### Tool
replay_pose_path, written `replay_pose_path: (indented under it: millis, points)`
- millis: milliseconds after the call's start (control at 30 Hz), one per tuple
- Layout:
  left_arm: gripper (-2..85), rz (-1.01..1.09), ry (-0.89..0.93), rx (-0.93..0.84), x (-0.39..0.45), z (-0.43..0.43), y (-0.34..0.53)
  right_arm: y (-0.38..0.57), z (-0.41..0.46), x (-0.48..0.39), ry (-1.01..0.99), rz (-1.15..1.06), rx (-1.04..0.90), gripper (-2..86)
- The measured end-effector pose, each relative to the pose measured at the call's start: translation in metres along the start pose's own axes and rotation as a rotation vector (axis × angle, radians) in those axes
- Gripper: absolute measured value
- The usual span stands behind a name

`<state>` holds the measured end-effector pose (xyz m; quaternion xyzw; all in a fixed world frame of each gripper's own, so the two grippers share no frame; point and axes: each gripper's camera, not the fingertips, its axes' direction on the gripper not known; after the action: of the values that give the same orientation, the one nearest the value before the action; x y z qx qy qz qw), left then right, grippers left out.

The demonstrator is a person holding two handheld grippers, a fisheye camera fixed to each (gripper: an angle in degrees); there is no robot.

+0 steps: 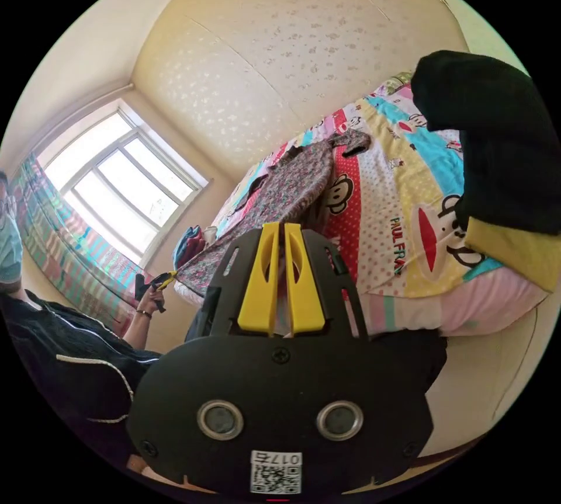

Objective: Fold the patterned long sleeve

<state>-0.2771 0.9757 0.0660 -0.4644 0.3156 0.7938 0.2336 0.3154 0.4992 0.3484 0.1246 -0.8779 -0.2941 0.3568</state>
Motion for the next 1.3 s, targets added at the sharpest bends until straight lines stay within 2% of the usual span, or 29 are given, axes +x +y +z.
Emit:
replay_pose_path:
  millis: [167,233,333,400,533,700,733,767,800,833,900,967,1000,1067,1167,1233,1300]
  points:
    - [0.2,0.161,0.009,-0.074,0.058,-0.06,0.009,0.007,-0.084,-0.02,0.121,-0.013,0.056,1.3]
    - [0.2,0.09,0.023,-0.187,0.041,-0.046,0.032,0.02,-0.086,0.0,0.136,0.057,0.01,1.3]
    - [0.2,-0.072,0.118,-0.183,0.015,-0.028,0.065,0.04,-0.077,0.02,-0.021,0.129,0.007,1.2]
    - [0.2,-0.064,0.155,-0.169,0.021,-0.026,0.072,0.04,-0.07,0.012,-0.049,0.095,-0.026,1.1]
    - [0.2,0.105,0.188,-0.12,0.078,-0.047,0.048,0.01,-0.075,-0.034,-0.028,-0.119,-0.043,0.9]
    - [0.2,0.274,0.234,0.077,0.133,-0.116,0.003,-0.03,-0.123,-0.072,-0.233,-0.333,0.139,0.4]
    - [0.2,0.313,0.229,0.12,0.144,-0.134,-0.01,-0.04,-0.137,-0.072,-0.316,-0.351,0.211,0.3]
    - [0.2,0.324,0.234,0.143,0.149,-0.142,-0.016,-0.045,-0.163,-0.063,-0.553,-0.396,0.37,0.2]
    - [0.2,0.338,0.252,0.198,0.158,-0.158,-0.025,-0.047,-0.175,-0.056,-0.675,-0.408,0.448,0.2]
    - [0.2,0.355,0.255,0.242,0.169,-0.17,-0.031,-0.054,-0.194,-0.043,-0.77,-0.336,0.534,0.2]
    - [0.2,0.38,0.195,0.254,0.186,-0.172,-0.035,-0.063,-0.212,-0.041,-0.526,-0.227,0.513,0.2]
    - [0.2,0.376,0.138,0.197,0.193,-0.155,-0.035,-0.064,-0.2,-0.047,-0.018,-0.154,0.4,0.5]
    - [0.2,0.364,0.136,0.142,0.191,-0.135,-0.031,-0.063,-0.19,-0.045,0.067,-0.127,0.359,0.6]
    - [0.1,0.298,0.151,0.091,0.177,-0.103,-0.017,-0.052,-0.132,-0.023,0.248,-0.057,0.119,1.1]
    - [-0.4,0.108,0.097,0.025,0.129,-0.057,0.017,-0.019,-0.064,0.01,0.189,0.029,-0.054,2.9]
    - [-0.7,-0.067,-0.074,0.021,0.083,-0.045,0.046,0.002,-0.039,0.026,0.065,0.092,-0.042,4.6]
    - [-0.5,-0.173,-0.077,0.008,0.055,-0.05,0.062,0.016,-0.015,0.037,-0.07,0.114,-0.026,6.5]
